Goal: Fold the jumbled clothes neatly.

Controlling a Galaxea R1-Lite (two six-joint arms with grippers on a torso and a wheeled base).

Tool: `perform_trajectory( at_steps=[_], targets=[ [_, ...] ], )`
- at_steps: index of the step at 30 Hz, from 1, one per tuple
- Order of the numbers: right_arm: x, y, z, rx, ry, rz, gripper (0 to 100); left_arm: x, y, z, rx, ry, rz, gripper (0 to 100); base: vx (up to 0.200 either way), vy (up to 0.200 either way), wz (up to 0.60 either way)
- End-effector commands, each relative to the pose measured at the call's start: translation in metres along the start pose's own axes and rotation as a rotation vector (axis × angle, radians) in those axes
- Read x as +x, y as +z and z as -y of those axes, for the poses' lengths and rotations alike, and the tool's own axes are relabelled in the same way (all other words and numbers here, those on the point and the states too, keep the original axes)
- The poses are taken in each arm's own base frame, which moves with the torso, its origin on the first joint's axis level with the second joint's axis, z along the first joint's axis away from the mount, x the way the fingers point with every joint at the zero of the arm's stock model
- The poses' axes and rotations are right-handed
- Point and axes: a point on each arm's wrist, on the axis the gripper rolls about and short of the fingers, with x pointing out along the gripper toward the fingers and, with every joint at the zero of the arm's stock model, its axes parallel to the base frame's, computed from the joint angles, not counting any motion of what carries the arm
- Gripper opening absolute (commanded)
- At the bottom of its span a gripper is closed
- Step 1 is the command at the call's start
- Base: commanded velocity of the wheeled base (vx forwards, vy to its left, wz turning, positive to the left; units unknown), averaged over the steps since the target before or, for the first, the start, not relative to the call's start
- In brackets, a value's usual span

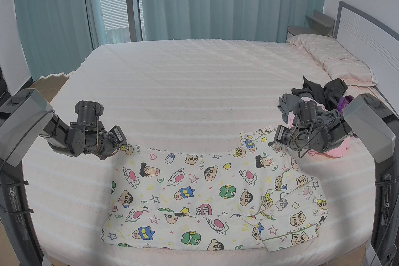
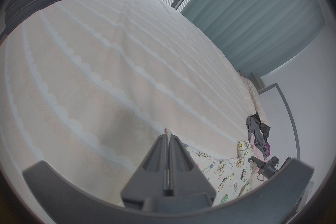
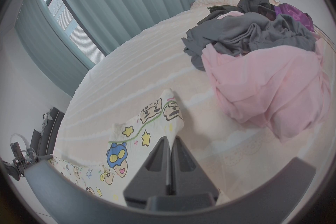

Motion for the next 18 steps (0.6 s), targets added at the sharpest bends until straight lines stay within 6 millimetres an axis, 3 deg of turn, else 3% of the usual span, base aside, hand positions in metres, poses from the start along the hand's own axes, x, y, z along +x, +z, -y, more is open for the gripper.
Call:
perform_trajectory(
  at_steps=[1,18],
  targets=[
    [-0.008,0.011,0.002,0.02,-0.001,0.032,0,-0.001,0.006,-0.002,-0.006,-0.002,0.019,0,0.0,0.0,0.0],
    [-0.017,0.013,0.008,0.045,0.014,0.07,0,0.012,0.012,-0.014,-0.032,0.003,0.016,0,0.0,0.0,0.0]
  ],
)
